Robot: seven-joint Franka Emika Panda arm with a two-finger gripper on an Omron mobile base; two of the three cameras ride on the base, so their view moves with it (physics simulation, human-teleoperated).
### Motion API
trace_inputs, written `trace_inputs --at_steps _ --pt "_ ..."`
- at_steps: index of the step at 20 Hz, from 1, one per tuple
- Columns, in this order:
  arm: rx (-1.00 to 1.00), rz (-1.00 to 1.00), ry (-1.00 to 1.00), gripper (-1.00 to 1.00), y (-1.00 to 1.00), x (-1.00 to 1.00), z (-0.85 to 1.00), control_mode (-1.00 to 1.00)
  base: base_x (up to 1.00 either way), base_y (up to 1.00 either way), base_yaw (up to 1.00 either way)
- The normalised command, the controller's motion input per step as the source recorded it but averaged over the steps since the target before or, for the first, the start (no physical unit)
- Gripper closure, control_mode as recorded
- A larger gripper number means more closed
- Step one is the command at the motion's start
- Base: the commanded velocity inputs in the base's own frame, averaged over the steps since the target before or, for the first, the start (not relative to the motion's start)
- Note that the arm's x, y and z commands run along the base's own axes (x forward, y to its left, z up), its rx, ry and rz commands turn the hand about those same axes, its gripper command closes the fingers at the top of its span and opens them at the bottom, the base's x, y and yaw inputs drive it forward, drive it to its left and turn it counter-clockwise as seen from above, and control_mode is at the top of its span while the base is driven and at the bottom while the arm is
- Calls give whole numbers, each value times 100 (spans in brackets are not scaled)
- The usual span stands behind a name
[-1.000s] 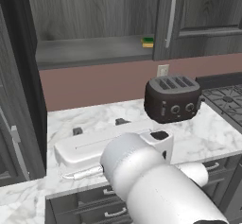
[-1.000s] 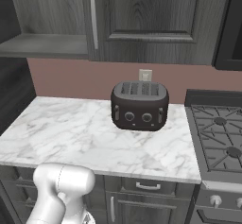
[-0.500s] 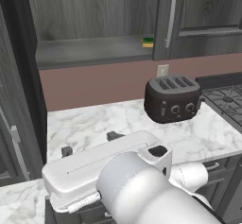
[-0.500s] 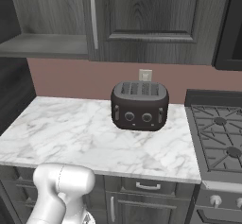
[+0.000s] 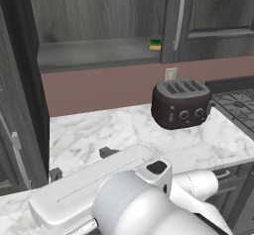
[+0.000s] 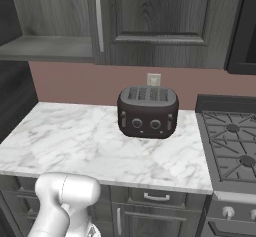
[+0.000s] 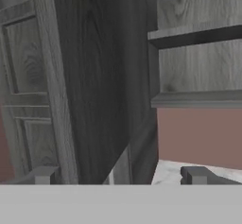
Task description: Pick up the sponge and sponge from the sink, and place them back in the cabinet, and close the cabinet doors.
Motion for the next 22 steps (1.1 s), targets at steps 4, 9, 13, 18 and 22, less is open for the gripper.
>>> trace_inputs --at_steps 4,9,13,18,22 --pt "0 4 0 -100 27 -4 -2 -100 0 0 0" --pt "0 3 0 -100 28 -1 -1 -100 0 0 0" --pt "0 3 0 -100 26 -2 0 -100 0 0 0" --pt "0 2 0 -100 21 -5 0 -100 0 0 0" --pt "0 1 0 -100 16 -4 0 -100 0 0 0"
